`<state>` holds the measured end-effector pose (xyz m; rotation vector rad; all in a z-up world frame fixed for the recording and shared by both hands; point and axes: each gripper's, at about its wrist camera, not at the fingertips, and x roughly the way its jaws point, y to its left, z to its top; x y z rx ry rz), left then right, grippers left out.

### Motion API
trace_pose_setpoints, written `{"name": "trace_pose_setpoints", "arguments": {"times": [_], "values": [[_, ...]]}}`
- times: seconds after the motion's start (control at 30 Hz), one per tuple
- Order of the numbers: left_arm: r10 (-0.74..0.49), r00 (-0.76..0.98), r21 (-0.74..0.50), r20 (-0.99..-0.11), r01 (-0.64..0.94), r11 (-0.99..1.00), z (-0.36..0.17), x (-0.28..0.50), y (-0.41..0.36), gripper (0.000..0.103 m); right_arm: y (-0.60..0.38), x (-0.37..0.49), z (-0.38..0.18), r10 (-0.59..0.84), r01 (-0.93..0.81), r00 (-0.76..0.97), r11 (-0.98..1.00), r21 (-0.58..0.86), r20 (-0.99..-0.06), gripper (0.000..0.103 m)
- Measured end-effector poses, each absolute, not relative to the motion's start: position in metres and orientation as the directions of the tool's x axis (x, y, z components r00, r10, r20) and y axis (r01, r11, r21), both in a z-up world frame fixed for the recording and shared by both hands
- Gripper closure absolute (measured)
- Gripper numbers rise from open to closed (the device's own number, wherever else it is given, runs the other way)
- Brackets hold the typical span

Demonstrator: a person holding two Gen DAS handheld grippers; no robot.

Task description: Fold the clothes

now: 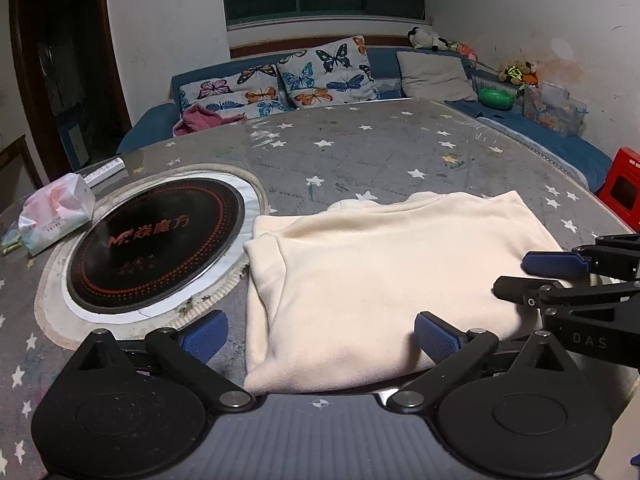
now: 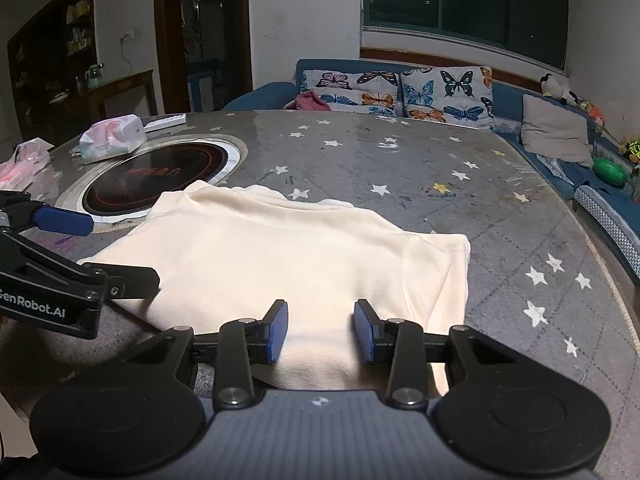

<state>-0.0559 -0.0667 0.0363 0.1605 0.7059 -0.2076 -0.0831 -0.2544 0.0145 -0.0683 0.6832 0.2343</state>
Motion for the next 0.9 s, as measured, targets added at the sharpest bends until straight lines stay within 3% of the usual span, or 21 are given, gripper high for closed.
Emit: {"name": "trace_pose_setpoints", "arguments": {"times": [0.5, 0.9], "values": [[-0.074, 0.781, 0.121, -0.620, 0.188, 0.975, 0.051, -0.075, -0.060, 0.000, -0.254, -0.087, 0.014, 0.193, -0.244, 0.758, 0.970, 0.004, -0.623, 0.065], [-0.093, 0.792, 0.106, -0.603, 0.196, 0.975, 0.054, -0.087, -0.055, 0.000, -0.250, -0.093, 0.015, 0.168, -0.229, 0.764, 0.973, -0.017, -0.623, 0.061]]}}
